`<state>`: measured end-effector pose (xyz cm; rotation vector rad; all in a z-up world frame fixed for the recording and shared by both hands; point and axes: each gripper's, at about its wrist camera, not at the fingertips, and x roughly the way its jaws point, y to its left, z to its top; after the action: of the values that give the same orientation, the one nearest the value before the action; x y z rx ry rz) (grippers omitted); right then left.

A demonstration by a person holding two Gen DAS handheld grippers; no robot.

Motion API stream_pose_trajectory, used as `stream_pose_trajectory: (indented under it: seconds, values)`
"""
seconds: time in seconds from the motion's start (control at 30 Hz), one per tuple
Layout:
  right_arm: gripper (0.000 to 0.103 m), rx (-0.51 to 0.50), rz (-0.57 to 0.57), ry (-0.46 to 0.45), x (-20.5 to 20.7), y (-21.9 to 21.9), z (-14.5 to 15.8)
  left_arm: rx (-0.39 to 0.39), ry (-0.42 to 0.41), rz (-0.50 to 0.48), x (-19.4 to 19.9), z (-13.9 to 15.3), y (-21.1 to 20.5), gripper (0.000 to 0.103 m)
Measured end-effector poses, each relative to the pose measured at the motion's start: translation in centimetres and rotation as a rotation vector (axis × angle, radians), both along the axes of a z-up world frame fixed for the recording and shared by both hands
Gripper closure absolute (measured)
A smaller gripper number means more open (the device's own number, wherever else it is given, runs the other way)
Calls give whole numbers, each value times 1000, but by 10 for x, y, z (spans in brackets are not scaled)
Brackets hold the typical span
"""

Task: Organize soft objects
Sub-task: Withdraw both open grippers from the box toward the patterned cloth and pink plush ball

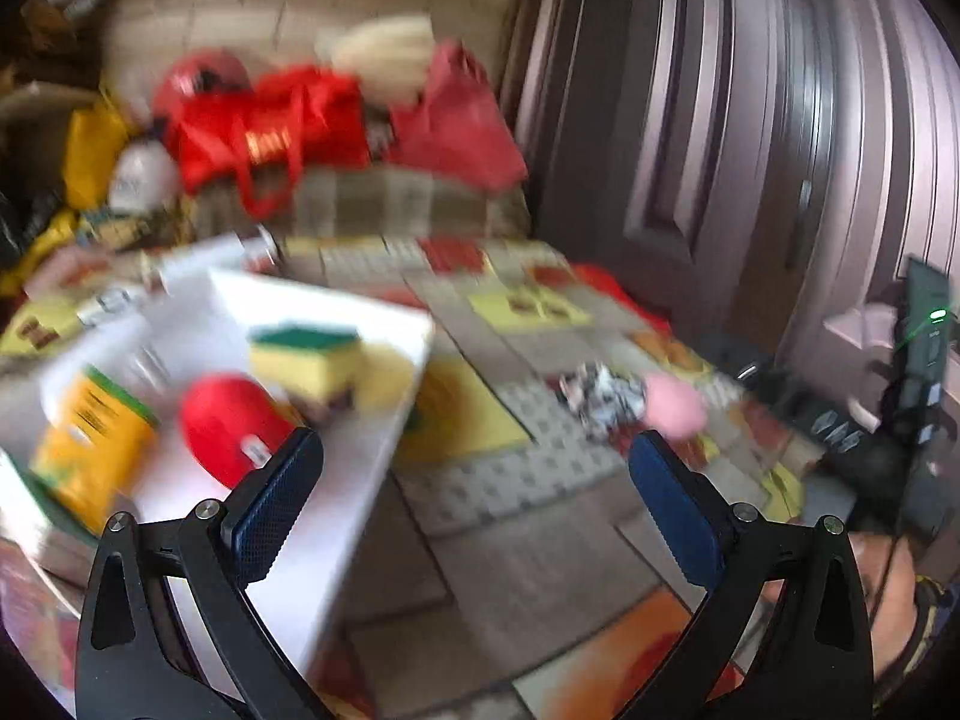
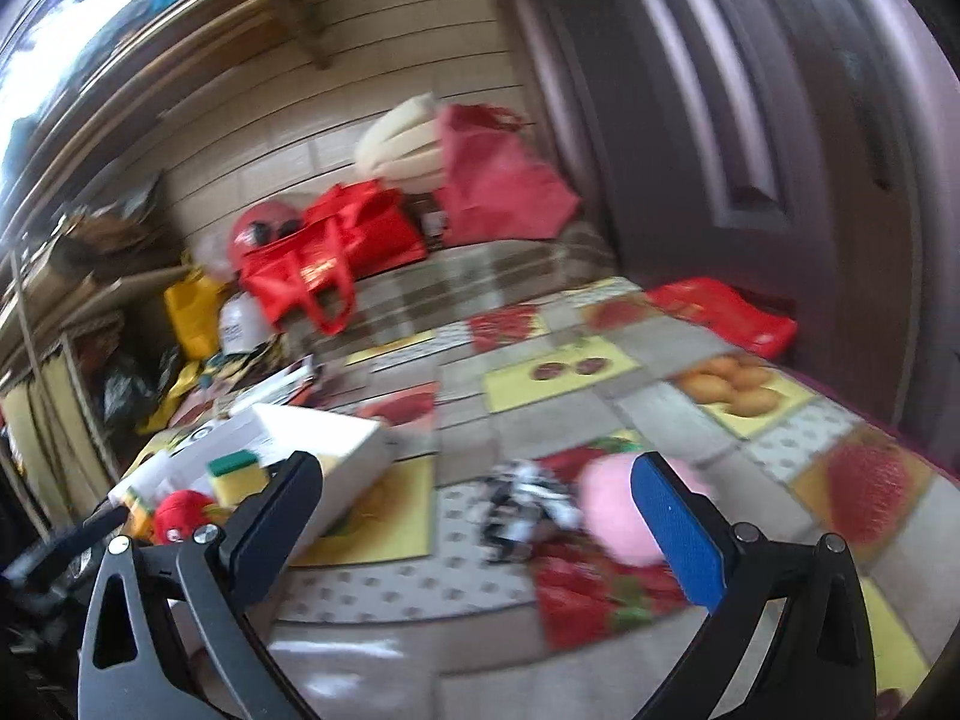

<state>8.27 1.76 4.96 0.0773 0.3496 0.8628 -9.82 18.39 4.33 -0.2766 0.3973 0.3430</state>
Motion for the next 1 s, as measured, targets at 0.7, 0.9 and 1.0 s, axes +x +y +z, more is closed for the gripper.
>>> stream_pose_trajectory:
  seconds: [0.7,0.9,1.0]
  values:
    - [0,42,-249,252,64,-104,-20,14,115,102,14,-10,-1,0]
    - [0,163,-263,387,82,-129,-36,-25,147,39,26,-15,-8,0]
    - [0,220,-275,483,94,-141,-49,-14,184,-1,39,-18,-21,0]
